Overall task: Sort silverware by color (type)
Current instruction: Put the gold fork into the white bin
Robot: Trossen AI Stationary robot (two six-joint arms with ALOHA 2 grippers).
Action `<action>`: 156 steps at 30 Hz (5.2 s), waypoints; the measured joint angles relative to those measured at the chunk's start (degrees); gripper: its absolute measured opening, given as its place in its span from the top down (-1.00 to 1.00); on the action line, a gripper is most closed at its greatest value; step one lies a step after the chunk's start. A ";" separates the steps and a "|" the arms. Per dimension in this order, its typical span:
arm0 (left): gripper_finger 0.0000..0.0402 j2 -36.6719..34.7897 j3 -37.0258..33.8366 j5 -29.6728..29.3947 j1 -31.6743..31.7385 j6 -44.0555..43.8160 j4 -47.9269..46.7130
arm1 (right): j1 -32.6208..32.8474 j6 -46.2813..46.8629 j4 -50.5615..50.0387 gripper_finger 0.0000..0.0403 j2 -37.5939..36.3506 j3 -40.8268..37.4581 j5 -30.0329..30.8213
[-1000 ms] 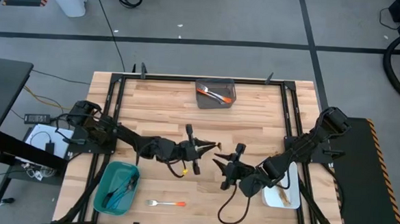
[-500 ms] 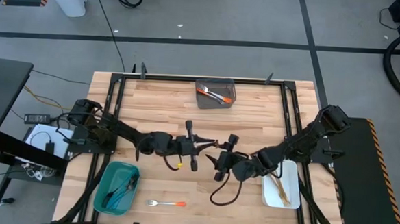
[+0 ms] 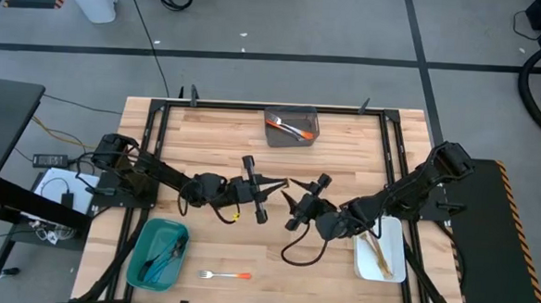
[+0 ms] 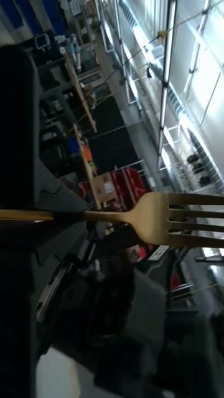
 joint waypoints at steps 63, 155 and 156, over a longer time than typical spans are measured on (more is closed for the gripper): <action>0.28 -6.23 0.04 8.37 7.96 -2.58 -16.58 | -0.36 -14.28 9.43 0.83 -2.09 0.04 3.76; 0.28 -22.53 0.04 11.86 8.73 -2.99 -53.44 | 23.04 90.85 -77.68 0.83 -24.59 0.04 -53.01; 0.28 -22.57 0.04 11.81 8.73 -2.99 -53.60 | 23.82 91.66 -77.88 0.83 -24.61 0.04 -53.05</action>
